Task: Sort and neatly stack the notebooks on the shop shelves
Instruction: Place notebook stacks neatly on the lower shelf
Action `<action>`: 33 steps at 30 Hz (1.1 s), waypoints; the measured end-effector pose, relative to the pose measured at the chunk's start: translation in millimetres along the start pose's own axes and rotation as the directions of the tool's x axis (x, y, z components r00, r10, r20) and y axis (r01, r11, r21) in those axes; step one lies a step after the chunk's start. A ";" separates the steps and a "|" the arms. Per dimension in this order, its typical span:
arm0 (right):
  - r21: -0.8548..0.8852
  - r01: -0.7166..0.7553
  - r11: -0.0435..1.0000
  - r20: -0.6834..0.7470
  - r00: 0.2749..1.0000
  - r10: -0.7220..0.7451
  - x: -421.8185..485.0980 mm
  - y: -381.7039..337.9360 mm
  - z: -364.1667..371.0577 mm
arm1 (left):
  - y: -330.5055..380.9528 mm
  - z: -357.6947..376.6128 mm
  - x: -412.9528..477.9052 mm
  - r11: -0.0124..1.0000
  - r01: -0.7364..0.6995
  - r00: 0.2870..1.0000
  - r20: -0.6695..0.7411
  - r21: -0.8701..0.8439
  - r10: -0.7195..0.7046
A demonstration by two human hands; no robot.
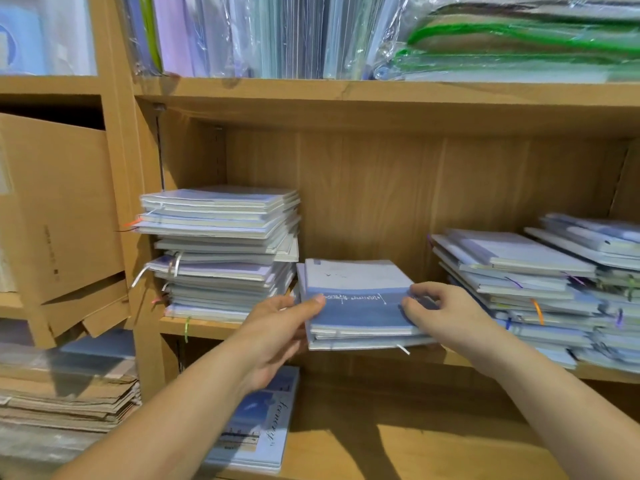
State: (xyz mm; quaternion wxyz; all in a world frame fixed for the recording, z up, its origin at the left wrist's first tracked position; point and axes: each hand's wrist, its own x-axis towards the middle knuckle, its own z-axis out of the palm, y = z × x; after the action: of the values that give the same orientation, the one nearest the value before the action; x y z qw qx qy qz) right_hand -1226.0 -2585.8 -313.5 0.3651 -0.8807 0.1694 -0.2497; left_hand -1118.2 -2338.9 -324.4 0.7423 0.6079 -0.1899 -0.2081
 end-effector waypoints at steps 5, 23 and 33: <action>0.004 0.040 0.999 -0.027 0.999 -0.040 -10.1 -20.1 -22.8 | 12.6 13.4 -7.3 0.986 -0.130 0.990 0.068 0.108 0.123; 0.111 -0.195 0.974 0.227 0.960 0.166 -261.6 -13.4 -0.1 | -72.2 -48.5 -188.8 0.836 -0.190 0.944 0.328 0.515 0.012; 0.014 -0.317 0.948 0.327 0.898 0.295 -213.3 59.2 51.6 | -155.7 -40.2 -116.7 0.793 -0.088 0.940 0.315 0.603 -0.135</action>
State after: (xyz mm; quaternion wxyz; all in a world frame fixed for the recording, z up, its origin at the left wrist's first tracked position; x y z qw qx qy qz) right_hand -1378.3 -2494.5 -455.4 0.4518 -0.8591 0.2356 -0.0484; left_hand -1207.0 -2270.0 -488.2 0.4601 0.7708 -0.3647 -0.2473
